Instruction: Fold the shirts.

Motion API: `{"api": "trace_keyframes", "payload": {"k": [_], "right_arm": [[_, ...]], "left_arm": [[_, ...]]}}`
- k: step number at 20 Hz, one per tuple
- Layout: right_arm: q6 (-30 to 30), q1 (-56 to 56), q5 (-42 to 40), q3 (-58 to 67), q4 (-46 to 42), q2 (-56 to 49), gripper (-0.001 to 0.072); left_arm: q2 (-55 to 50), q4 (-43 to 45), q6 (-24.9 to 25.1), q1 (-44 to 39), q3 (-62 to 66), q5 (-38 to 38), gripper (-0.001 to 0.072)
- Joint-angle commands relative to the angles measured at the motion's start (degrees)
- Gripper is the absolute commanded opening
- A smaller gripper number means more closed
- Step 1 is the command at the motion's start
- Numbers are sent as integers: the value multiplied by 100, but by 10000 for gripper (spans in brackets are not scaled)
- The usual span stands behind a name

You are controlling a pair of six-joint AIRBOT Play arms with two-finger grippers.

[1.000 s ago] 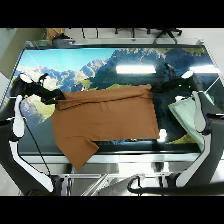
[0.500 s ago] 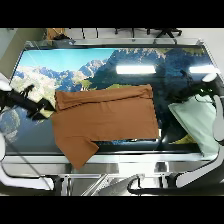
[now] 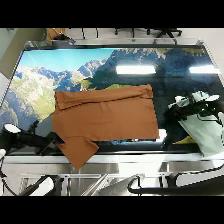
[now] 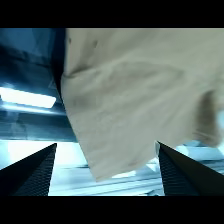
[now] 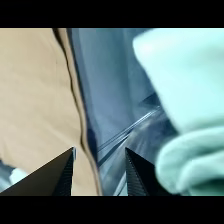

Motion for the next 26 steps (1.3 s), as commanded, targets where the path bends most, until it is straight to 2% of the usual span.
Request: {"api": "trace_keyframes", "payload": {"k": [1, 6, 7, 8, 11, 12, 17, 18, 19, 20, 23, 26], "right_arm": [[-162, -17, -4, -437, 243, 35, 363], [-278, 125, -11, -822, 275, 35, 363], [-282, 212, -9, -901, 273, 35, 364], [-295, 293, -4, -957, 273, 35, 363], [-291, 468, 46, -1058, 271, 37, 363], [-289, 483, 103, -1064, 273, 37, 363], [-273, 723, 254, -1145, 275, 35, 360], [-275, 844, 262, -1165, 275, 37, 319], [-302, 953, 297, -1165, 302, 44, 105], [-297, 1062, 289, -1165, 337, 85, 19], [33, 1075, 282, -1165, 142, 372, 18], [990, 1001, 302, -1169, -994, 857, 18]], "left_arm": [[85, -398, 140, -400, -754, 647, 704], [-457, -693, 254, -1141, -848, 911, 704], [-538, -693, 254, -1270, -750, 907, 660], [-581, -688, 254, -1386, -625, 901, 467], [-474, -671, 275, -1617, -229, 726, 39], [-354, -664, 293, -1644, -122, 695, 21], [284, -638, 289, -1416, 538, 407, 21], [367, -649, 289, -1351, 710, 372, 21], [437, -645, 291, -1311, 887, 348, 20], [503, -638, 291, -1309, 1034, 332, 21], [680, -487, 245, -1309, 1473, -4, 20], [986, 603, -195, -1309, 1727, -415, 20]]}}
